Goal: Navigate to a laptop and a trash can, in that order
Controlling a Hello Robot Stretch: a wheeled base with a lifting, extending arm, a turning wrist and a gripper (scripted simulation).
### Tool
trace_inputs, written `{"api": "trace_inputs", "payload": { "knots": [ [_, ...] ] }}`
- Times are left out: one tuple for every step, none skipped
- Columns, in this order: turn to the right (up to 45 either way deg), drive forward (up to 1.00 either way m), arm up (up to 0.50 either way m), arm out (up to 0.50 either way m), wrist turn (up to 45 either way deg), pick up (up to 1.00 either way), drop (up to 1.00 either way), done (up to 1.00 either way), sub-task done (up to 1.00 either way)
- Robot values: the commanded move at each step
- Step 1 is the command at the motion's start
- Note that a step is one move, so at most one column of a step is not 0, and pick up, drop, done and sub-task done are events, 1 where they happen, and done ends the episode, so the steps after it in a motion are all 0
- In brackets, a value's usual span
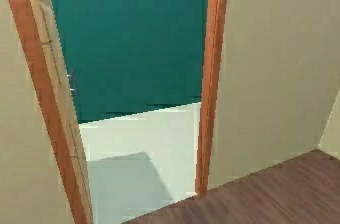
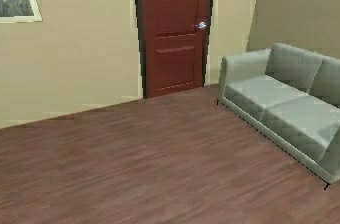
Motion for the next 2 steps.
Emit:
{"api": "trace_inputs", "payload": {
  "knots": [
    [0.0, 1.0, 0.0, 0.0, 0.0, 0.0, 0.0, 0.0, 0.0],
    [-6.0, 0.0, 0.0, 0.0, 0.0, 0.0, 0.0, 0.0, 0.0]
  ]
}}
